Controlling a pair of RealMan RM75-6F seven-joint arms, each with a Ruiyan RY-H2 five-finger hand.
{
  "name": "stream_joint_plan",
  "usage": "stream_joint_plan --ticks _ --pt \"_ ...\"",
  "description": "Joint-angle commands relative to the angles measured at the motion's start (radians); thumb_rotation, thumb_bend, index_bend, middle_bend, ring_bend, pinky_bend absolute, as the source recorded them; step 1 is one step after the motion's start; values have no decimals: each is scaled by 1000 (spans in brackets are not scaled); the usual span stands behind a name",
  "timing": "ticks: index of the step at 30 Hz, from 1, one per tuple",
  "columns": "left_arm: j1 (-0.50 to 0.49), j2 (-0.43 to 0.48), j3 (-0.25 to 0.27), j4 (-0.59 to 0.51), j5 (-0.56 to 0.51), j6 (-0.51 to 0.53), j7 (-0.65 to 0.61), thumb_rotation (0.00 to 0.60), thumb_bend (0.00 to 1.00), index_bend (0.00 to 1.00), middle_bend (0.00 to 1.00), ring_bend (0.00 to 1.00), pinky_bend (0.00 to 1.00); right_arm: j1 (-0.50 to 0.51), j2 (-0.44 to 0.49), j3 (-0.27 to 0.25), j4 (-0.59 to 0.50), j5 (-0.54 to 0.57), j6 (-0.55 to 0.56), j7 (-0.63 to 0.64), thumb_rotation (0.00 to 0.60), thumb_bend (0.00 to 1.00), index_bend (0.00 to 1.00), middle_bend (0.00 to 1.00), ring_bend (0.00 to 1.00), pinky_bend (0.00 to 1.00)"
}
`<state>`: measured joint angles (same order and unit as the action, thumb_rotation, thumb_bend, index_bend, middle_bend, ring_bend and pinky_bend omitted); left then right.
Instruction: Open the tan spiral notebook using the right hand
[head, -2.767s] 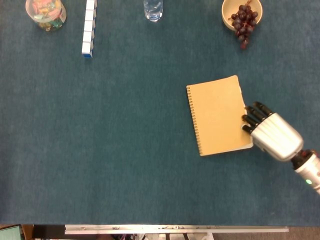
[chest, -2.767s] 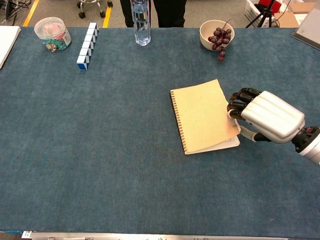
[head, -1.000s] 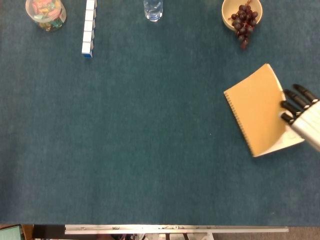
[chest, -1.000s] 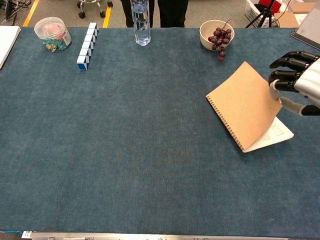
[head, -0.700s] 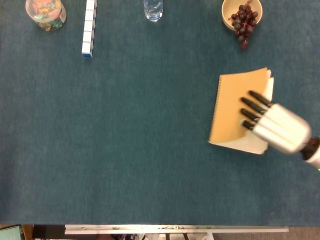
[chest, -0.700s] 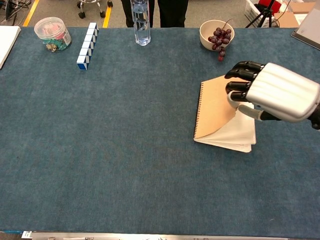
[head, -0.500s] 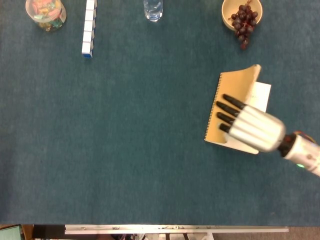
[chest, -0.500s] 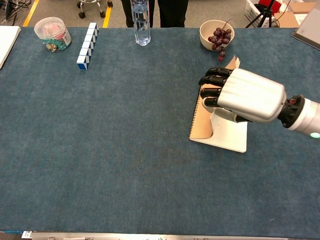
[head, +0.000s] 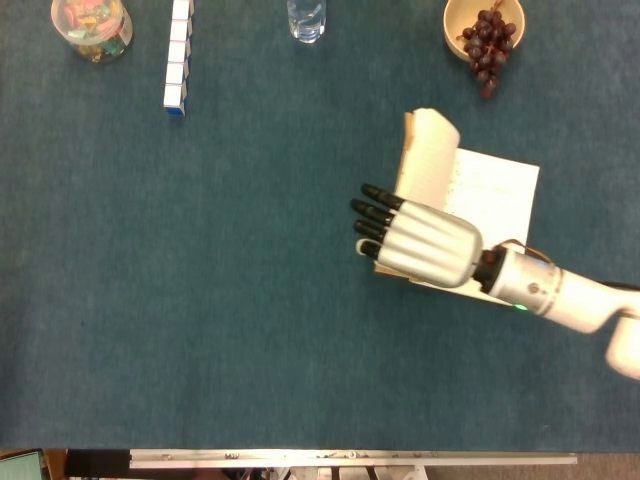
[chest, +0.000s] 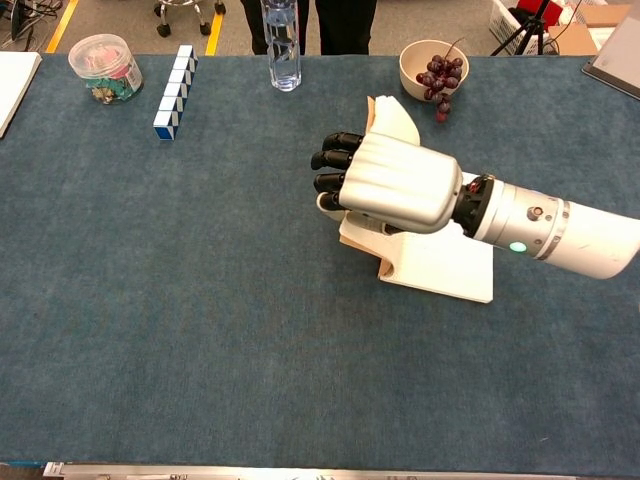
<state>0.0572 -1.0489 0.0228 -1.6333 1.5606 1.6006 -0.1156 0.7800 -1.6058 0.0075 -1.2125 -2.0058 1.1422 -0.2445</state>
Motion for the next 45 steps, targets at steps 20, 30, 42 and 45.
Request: stream_joint_plan --ticks 20,30,42,45 --pt "8 25 3 -24 7 7 16 600 509 318 280 165 166 150 -278 -30 325 19 -50 49 600 393 746 465 241 217" --pt "13 29 4 -23 3 10 8 600 509 318 280 165 166 116 -339 -45 374 71 -44 -36 600 258 182 171 56 69" --pt "8 28 0 -23 6 5 13 600 509 318 280 165 166 69 -242 -6 224 133 60 -64 600 68 0 0 0 9" --pt "3 28 -2 -24 1 -4 18 600 509 318 280 165 166 46 -186 1 167 157 72 -84 600 82 0 0 0 9"
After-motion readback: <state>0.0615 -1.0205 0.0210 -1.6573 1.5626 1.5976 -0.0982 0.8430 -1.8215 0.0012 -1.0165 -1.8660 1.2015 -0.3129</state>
